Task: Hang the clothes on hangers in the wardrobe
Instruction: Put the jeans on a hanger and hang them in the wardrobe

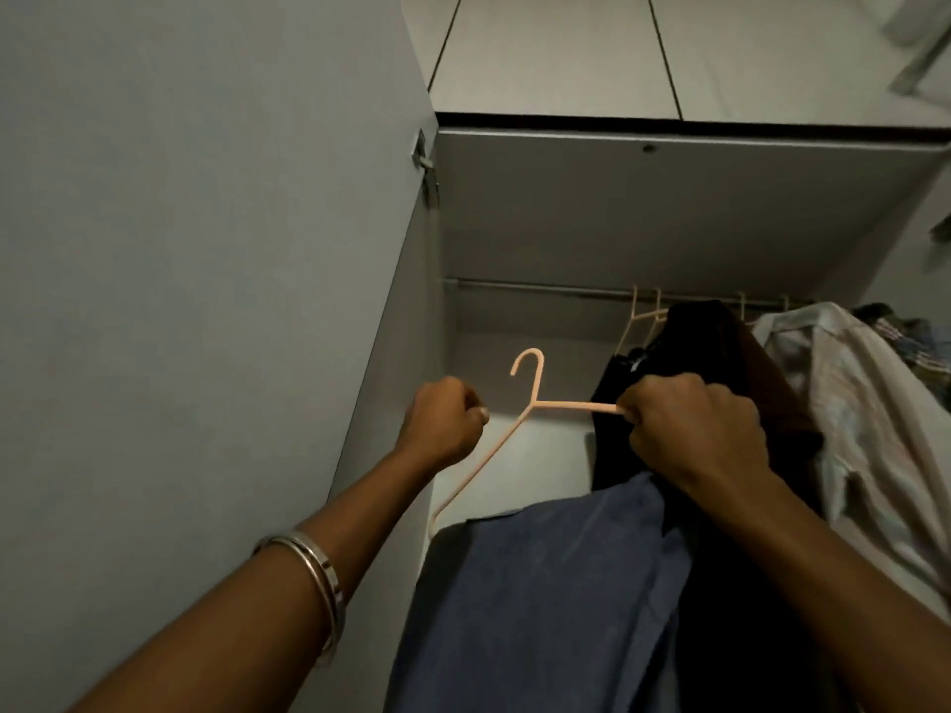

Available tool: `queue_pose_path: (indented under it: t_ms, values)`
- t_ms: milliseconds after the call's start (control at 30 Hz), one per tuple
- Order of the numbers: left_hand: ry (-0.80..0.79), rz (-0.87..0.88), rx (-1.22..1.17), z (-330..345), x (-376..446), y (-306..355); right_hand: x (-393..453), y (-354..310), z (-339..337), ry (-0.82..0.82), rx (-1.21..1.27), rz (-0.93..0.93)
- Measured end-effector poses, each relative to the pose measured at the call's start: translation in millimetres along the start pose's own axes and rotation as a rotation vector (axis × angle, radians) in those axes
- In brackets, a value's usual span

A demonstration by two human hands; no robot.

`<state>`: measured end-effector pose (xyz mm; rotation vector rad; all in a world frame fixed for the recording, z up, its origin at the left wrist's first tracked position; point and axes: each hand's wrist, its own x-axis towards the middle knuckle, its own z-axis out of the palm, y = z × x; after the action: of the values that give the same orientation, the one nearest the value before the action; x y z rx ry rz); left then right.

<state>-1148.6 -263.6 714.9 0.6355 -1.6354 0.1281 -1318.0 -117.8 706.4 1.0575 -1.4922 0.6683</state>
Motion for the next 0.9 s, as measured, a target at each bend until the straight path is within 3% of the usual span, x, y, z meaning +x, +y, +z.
queue_pose_path:
  t_ms: [267, 500, 700, 900]
  values:
    - [0.161, 0.083, 0.197, 0.2, 90.1, -27.8, 127.3, -45.7, 36.5, 0.14, 0.022, 0.07]
    - [0.294, 0.16, 0.026, -16.6, 149.6, -20.0, 208.4, -56.1, 77.6, 0.27, 0.117, 0.125]
    - [0.307, 0.166, -0.006, -39.1, 180.6, -7.8, 259.4, -60.7, 100.1, 0.378, 0.275, 0.143]
    - [0.264, 0.093, -0.015, -23.3, 197.4, -17.9, 296.2, -78.6, 113.2, 0.361, 0.356, 0.102]
